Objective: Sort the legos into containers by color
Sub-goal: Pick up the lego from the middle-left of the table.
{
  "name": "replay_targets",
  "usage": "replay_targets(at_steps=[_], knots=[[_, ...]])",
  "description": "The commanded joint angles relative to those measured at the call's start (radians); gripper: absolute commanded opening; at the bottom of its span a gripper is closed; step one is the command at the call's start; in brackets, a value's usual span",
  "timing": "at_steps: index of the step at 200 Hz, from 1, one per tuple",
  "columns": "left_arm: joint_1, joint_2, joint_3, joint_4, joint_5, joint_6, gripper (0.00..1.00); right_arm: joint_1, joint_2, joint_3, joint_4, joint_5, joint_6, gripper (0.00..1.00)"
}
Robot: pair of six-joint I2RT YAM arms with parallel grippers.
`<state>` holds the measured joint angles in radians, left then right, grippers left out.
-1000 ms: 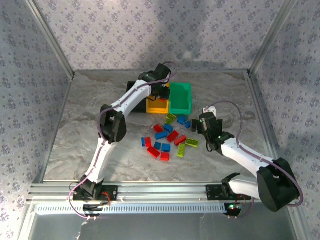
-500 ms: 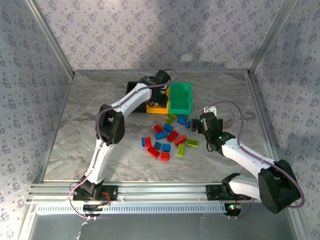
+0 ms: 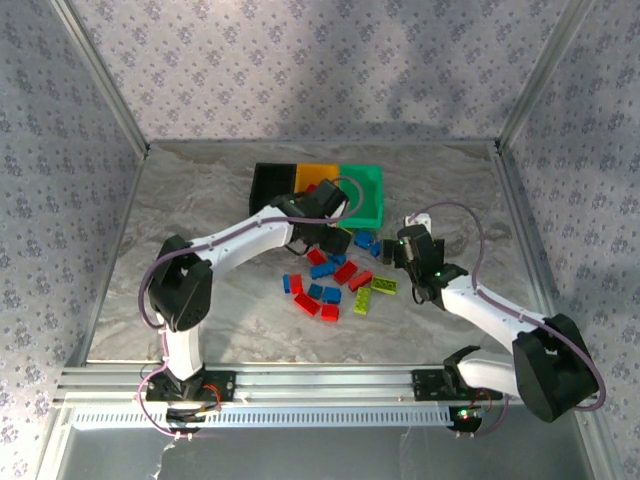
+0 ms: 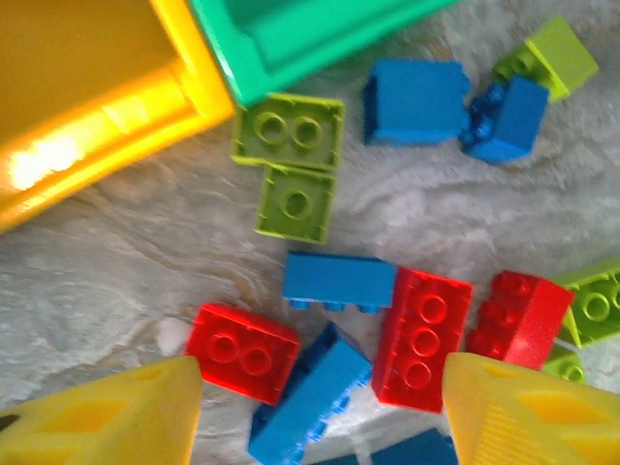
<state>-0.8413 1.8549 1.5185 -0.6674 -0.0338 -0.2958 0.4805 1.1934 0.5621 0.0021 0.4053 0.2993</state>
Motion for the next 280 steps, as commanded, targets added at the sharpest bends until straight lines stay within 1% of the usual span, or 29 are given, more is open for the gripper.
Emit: replay_targets(at_steps=[1, 23, 39, 63, 86, 126, 153, 211, 228, 252, 271, 280], knots=[[-0.081, -0.01, -0.01, 0.025, 0.051, 0.021, 0.7, 0.005, 0.005, 0.037, -0.014, 0.039, 0.003, 1.0], [-0.152, 0.008, -0.029, 0.012, 0.06, -0.019, 0.7, -0.004, -0.012, 0.028, -0.026, 0.058, 0.012, 1.0], [-0.2, 0.015, -0.056, 0.018, 0.056, -0.084, 0.7, -0.04, -0.029, 0.025, -0.047, 0.056, 0.03, 1.0], [-0.276, 0.033, -0.076, 0.024, 0.025, -0.166, 0.7, -0.129, -0.074, -0.008, -0.047, -0.022, 0.069, 1.0], [-0.317, 0.069, -0.055, -0.005, -0.01, -0.244, 0.7, -0.186, -0.099, -0.031, -0.038, -0.076, 0.093, 1.0], [-0.331, 0.093, -0.082, 0.007, -0.009, -0.341, 0.7, -0.207, -0.109, -0.036, -0.045, -0.095, 0.102, 1.0], [-0.355, 0.123, -0.056, 0.001, -0.012, -0.352, 0.71, -0.207, -0.109, -0.034, -0.046, -0.1, 0.103, 1.0], [-0.356, 0.221, 0.037, -0.083, -0.041, -0.351, 0.69, -0.207, -0.115, -0.035, -0.047, -0.105, 0.103, 1.0], [-0.356, 0.248, 0.065, -0.096, -0.031, -0.343, 0.66, -0.207, -0.119, -0.036, -0.047, -0.105, 0.103, 1.0], [-0.357, 0.26, 0.071, -0.088, -0.021, -0.342, 0.56, -0.206, -0.117, -0.035, -0.051, -0.102, 0.103, 1.0], [-0.356, 0.269, 0.072, -0.102, -0.034, -0.341, 0.55, -0.206, -0.12, -0.036, -0.047, -0.108, 0.104, 1.0], [-0.356, 0.271, 0.074, -0.107, -0.034, -0.34, 0.47, -0.206, -0.118, -0.037, -0.046, -0.109, 0.104, 1.0]])
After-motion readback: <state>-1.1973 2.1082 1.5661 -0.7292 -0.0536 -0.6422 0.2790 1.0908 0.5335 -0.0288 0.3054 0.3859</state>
